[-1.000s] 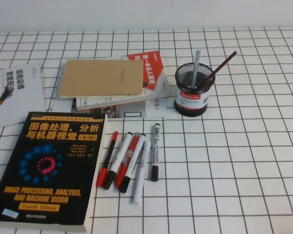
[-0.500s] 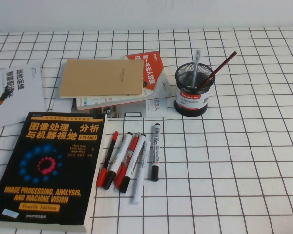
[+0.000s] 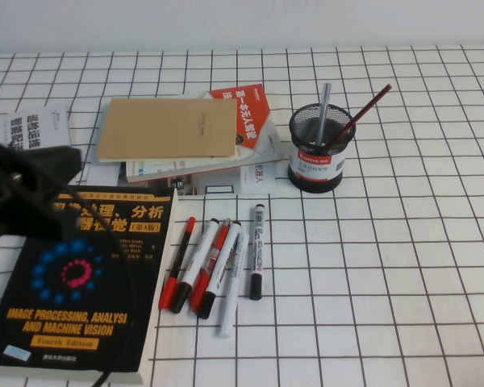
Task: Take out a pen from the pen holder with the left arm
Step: 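Take a marker out of the pen holder and lay it on the table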
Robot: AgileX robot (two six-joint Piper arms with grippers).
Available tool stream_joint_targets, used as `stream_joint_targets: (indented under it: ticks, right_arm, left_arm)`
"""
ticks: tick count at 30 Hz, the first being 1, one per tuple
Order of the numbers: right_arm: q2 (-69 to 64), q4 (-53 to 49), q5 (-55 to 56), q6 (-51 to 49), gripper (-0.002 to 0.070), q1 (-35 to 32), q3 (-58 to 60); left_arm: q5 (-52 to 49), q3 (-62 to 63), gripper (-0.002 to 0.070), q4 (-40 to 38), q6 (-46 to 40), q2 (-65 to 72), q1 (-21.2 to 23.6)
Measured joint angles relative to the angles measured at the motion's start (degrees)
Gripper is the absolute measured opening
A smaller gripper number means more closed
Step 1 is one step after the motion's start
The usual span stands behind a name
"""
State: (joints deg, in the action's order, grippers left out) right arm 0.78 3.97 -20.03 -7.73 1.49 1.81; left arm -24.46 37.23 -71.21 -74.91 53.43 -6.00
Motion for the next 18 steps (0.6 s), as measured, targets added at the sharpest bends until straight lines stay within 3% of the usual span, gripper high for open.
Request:
stream_joint_targets:
  ticks: [7,18]
  right_arm:
    - [0.0,0.0,0.0,0.0,-0.0016,0.0,0.0]
    - [0.0,0.0,0.0,0.0,-0.0016,0.0,0.0]
  left_arm:
    - [-1.2,8.9,0.0001,-16.2,-20.5,17.2,-9.2]
    - [-0.2,28.5,0.0005,-20.5,-29.5,38.2,-19.5]
